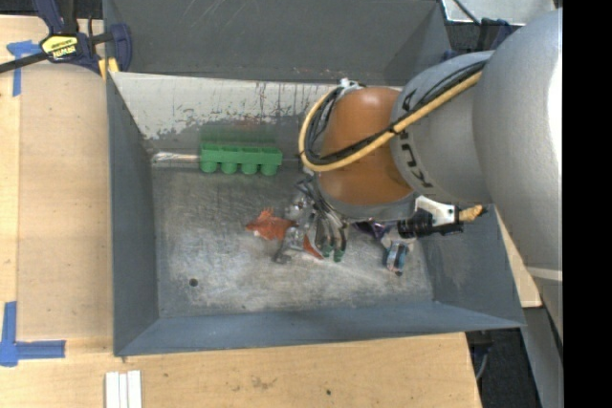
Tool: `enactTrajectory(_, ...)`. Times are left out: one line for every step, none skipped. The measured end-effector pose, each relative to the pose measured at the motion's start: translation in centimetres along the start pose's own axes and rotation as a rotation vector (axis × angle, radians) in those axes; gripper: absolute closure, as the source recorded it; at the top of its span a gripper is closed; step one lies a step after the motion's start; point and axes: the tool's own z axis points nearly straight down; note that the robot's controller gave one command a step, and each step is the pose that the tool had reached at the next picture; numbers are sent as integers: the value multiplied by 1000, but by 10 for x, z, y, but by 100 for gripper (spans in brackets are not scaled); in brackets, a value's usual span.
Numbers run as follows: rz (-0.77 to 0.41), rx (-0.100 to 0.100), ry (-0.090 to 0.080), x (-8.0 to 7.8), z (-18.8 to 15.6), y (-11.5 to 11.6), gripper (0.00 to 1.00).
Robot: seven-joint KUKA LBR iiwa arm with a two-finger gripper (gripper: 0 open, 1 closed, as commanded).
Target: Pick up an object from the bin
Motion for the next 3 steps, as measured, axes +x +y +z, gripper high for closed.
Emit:
enactTrajectory(0, 1, 1, 1, -3, 0, 100)
enactTrajectory(0, 4, 13, 3, -15, -1, 100)
enactTrajectory(-1, 5, 14, 3, -30, -1, 100)
